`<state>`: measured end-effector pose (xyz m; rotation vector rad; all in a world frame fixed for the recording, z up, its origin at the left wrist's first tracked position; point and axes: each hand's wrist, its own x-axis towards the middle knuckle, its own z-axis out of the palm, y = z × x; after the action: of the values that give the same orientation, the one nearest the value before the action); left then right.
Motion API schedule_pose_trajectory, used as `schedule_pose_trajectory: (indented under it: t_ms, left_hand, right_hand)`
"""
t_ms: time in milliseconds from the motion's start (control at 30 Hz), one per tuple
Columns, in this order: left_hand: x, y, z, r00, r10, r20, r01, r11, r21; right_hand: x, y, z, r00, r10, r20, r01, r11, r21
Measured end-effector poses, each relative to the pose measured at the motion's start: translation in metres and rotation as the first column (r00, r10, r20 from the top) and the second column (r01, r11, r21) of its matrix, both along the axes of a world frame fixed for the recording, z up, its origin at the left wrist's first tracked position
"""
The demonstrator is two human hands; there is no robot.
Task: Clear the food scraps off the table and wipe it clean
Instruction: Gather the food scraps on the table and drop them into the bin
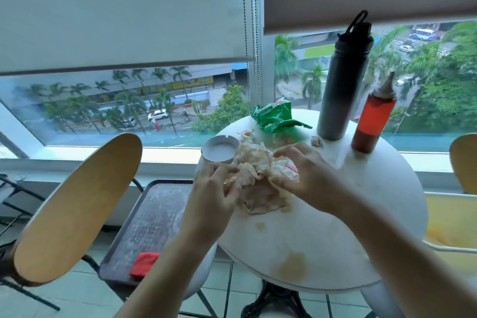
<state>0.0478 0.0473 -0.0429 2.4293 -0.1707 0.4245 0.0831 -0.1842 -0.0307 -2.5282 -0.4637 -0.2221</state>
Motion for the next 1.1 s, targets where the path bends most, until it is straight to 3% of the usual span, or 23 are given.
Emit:
schedule_pose_trajectory:
  t_ms: [167,367,567,1100]
  left_hand:
    - [0.010,0.001,-0.006,0.998,-0.059,0.001,0.059,0.998,0.016]
    - [0.015,-0.010,-0.022,0.983,-0.082,-0.161,0.105,0.985,0.139]
    - [0.016,-0.014,-0.028,0.983,-0.079,-0.163,0.105,0.982,0.155]
    - [0.018,-0.024,-0.025,0.992,-0.011,-0.122,0.034,0.981,0.190]
  right_hand:
    - [0.012,0.021,0.005,0.992,0.019,-0.125,-0.034,0.992,-0.120]
    - [0.027,0.037,0.009,0.951,0.026,-0.308,-0.143,0.920,-0.365]
    - [0.039,0.036,-0.004,0.946,0.018,-0.323,-0.163,0.889,-0.427]
    - [0.027,0.005,0.003,0.969,0.017,-0.247,-0.075,0.971,-0.228]
